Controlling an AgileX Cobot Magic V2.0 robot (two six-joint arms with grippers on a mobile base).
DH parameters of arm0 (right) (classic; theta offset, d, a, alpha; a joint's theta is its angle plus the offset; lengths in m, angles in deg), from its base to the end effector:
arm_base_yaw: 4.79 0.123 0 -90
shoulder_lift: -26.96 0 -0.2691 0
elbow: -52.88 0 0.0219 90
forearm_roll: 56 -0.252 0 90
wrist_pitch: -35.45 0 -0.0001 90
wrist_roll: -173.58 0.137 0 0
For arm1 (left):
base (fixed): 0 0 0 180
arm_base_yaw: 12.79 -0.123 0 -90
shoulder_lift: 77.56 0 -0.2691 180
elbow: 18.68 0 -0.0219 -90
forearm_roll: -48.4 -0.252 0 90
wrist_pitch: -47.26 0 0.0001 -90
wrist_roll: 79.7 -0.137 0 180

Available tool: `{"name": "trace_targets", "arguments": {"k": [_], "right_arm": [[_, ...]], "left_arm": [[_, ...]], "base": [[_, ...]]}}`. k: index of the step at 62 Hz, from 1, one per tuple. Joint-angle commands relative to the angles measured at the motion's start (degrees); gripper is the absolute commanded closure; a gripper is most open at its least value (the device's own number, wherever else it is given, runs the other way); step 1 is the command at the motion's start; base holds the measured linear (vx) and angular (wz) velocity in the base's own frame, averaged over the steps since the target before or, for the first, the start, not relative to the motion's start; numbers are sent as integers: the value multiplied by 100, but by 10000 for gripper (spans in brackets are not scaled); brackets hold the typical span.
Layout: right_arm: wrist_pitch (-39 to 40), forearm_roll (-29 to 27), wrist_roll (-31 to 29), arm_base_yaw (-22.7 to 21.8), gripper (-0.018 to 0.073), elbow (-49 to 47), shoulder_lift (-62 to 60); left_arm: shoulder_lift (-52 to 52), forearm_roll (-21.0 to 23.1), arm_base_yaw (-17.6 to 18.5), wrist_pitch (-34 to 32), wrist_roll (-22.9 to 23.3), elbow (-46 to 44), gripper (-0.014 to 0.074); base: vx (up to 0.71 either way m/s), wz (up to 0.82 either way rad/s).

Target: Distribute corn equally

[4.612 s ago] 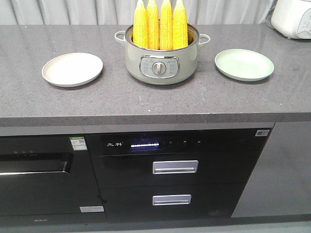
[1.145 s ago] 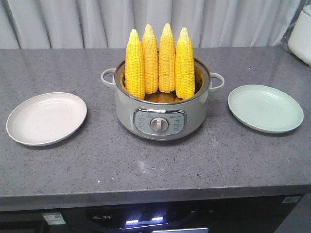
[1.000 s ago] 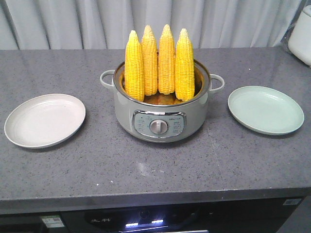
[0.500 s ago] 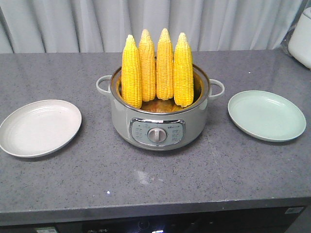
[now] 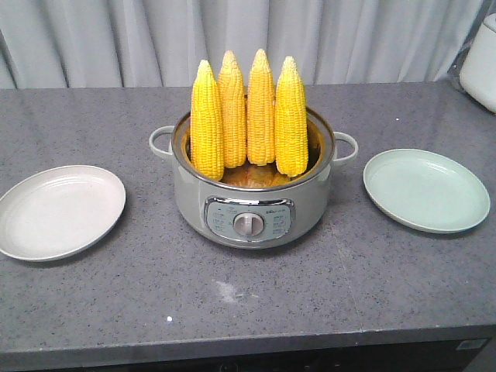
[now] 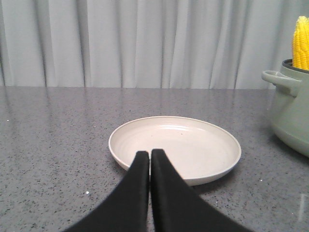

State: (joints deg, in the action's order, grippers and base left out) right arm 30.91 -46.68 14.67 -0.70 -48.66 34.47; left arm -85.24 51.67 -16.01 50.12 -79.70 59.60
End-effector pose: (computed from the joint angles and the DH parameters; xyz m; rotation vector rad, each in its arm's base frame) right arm 0.1199 0.0068 0.1966 0.1164 1.5781 0.2069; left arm 0.1199 0.0064 0.2013 -0.0854 1.5478 -0.0028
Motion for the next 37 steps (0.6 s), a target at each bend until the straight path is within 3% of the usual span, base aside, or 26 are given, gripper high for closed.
{"name": "trace_targets", "arguments": {"k": [1,37], "right_arm": [[454,23,-24,-20,561,41,-24],[454,23,-24,-20,561,41,-24]], "left_arm": [[95,13,5,-423,0,21,603],[95,13,5,-423,0,21,603]], "base": [[2,0],[2,0]]}}
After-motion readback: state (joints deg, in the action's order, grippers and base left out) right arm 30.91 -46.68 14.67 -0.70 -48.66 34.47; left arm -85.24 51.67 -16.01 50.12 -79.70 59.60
